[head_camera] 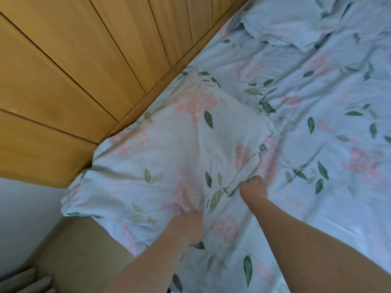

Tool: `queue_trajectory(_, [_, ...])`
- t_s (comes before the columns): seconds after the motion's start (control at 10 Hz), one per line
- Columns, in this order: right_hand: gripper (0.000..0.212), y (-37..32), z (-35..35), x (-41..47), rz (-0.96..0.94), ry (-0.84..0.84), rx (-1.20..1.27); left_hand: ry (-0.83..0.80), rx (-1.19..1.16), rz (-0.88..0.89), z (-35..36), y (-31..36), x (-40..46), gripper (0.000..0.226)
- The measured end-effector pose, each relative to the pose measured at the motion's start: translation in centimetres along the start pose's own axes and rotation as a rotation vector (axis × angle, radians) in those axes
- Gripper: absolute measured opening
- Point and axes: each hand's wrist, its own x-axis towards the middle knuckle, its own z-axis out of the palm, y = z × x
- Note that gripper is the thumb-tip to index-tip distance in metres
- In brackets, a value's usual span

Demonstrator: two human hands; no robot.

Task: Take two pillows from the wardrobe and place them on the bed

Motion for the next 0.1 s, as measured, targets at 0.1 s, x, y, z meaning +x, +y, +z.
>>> queue_trajectory(0.1, [0.059,-2.85,-2.62,-6.07,-0.158,-0.049,-0.036,0.208,0.060,0.042,-4.47,0.34,-3.81,0.034])
